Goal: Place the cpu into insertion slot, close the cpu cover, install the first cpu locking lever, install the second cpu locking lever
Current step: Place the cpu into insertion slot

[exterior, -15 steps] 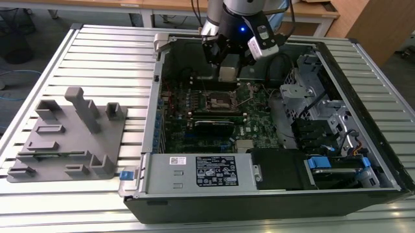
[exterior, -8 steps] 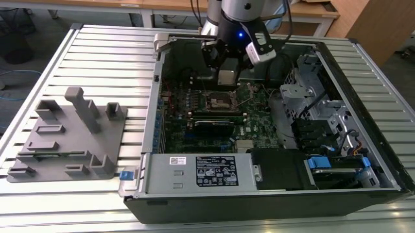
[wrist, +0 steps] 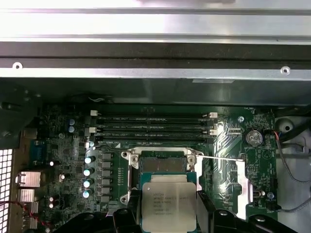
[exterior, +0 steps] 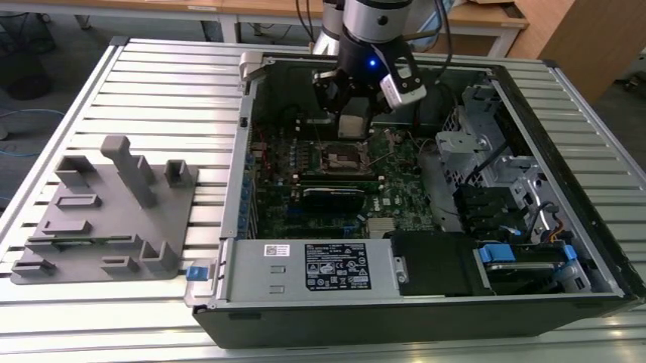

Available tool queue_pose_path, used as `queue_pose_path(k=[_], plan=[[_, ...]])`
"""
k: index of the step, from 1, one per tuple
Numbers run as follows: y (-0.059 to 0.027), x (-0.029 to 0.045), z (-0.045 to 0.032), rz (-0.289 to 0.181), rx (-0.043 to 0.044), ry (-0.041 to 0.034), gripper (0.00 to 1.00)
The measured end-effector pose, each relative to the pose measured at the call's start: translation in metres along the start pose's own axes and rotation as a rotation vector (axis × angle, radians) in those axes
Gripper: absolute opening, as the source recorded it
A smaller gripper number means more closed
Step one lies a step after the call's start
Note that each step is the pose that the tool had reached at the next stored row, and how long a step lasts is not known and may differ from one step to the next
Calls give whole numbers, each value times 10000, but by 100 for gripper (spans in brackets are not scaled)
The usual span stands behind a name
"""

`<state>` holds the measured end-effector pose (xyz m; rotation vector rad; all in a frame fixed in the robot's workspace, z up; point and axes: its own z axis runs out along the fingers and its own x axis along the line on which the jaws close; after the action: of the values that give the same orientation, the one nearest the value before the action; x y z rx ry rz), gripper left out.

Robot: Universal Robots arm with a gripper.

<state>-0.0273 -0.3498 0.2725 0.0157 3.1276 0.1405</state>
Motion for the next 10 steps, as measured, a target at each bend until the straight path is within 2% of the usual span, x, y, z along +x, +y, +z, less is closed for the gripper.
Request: queue_pose_path(k=[10], plan=[[-13, 14, 126, -44, -2, -102, 54]])
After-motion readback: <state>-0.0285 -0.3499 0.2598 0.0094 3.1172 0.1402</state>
